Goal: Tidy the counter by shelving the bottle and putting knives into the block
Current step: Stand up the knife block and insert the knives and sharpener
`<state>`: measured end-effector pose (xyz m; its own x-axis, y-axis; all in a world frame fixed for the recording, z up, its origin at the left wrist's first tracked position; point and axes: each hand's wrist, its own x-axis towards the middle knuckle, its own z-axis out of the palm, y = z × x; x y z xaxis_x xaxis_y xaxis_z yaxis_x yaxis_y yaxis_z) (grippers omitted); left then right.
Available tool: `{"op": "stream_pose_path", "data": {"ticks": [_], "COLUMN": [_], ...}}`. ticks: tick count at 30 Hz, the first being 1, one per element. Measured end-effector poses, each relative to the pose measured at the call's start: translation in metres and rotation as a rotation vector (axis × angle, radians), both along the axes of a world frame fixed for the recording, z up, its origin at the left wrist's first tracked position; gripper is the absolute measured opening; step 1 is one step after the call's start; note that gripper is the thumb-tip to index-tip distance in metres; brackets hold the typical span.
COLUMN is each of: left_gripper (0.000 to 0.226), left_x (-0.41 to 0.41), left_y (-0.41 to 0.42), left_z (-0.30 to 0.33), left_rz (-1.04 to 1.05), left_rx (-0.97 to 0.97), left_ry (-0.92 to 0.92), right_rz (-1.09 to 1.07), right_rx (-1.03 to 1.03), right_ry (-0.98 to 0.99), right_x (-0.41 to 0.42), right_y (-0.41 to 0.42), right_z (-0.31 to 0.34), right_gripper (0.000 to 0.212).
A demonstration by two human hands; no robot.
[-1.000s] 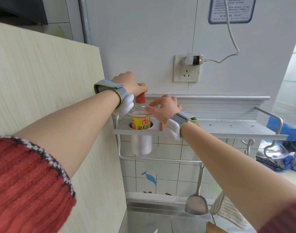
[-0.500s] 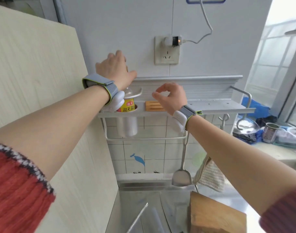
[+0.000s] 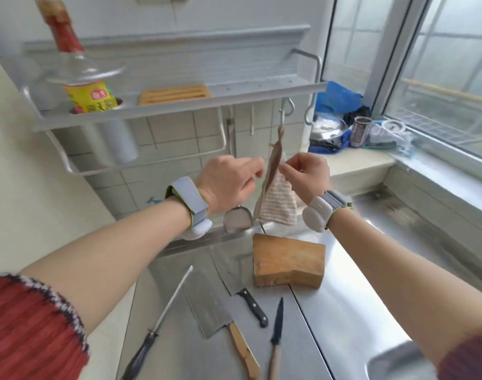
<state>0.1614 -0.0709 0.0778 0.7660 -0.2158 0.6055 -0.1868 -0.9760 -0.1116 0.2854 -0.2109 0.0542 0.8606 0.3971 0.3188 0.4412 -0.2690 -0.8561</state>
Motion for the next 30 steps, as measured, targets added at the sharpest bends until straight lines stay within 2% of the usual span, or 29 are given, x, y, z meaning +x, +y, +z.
{"op": "stream_pose_path", "data": {"ticks": [8,12,14,18,23,27,30], "left_gripper": [0.027,0.038,0.05,0.081,0.113,0.126,0.127], "left_x": [0.047,0.068,0.084,0.108,0.133,0.146,0.152], "left_y": [-0.043,-0.055,-0.063,-0.074,-0.089,-0.098,-0.102], "left_z": [-0.097,-0.145,-0.166,-0.197,-0.23,-0.245,-0.25], "left_rz": [0.115,0.173,0.203,0.249,0.271,0.296,0.32], "left_rx": [-0.16,-0.136,-0.091,-0.012,0.032,0.047,0.004], "left_ry": [0.612,0.849,0.951,1.034,1.081,1.106,1.131], "right_rz": [-0.065,-0.057,-0.056,-0.034,-0.029,-0.038,-0.035], "right_rx": [-0.308,-0.437,-0.477,-0.488,-0.455,-0.457,-0.47], "right_ry": [0.23,0.4,0.496,0.644,0.756,0.797,0.823], "right_x": [0.045,0.062,0.071,0.07,0.064,0.065,0.066], "right_y": [-0.082,-0.107,-0.117,-0.122,-0.124,-0.119,-0.116], "right_z": [-0.102,-0.15,-0.174,-0.203,-0.228,-0.234,-0.236], "right_gripper": [0.017,0.008,0.018,0.03,0.032,0.037,0.041]}}
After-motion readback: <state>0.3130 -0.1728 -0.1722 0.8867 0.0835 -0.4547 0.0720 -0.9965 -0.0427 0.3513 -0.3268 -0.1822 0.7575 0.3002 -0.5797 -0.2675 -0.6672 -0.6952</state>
